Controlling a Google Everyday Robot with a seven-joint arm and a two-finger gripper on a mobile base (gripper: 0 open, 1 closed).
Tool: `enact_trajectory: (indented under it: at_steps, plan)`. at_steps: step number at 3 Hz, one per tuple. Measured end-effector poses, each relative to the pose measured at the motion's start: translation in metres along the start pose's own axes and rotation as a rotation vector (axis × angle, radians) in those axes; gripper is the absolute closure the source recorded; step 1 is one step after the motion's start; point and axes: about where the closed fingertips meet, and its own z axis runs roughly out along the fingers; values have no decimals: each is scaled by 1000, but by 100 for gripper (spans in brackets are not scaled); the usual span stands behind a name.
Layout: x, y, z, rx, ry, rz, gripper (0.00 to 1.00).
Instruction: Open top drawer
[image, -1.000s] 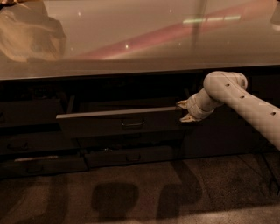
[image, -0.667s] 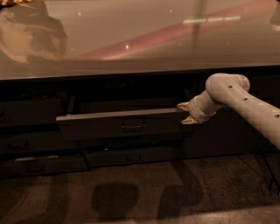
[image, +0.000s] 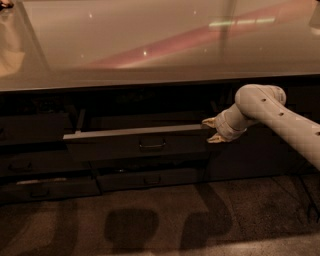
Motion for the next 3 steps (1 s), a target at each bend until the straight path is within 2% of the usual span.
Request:
enact_trajectory:
  at_steps: [3]
  plan:
    - [-6,9,-1,0,-17,-13,100]
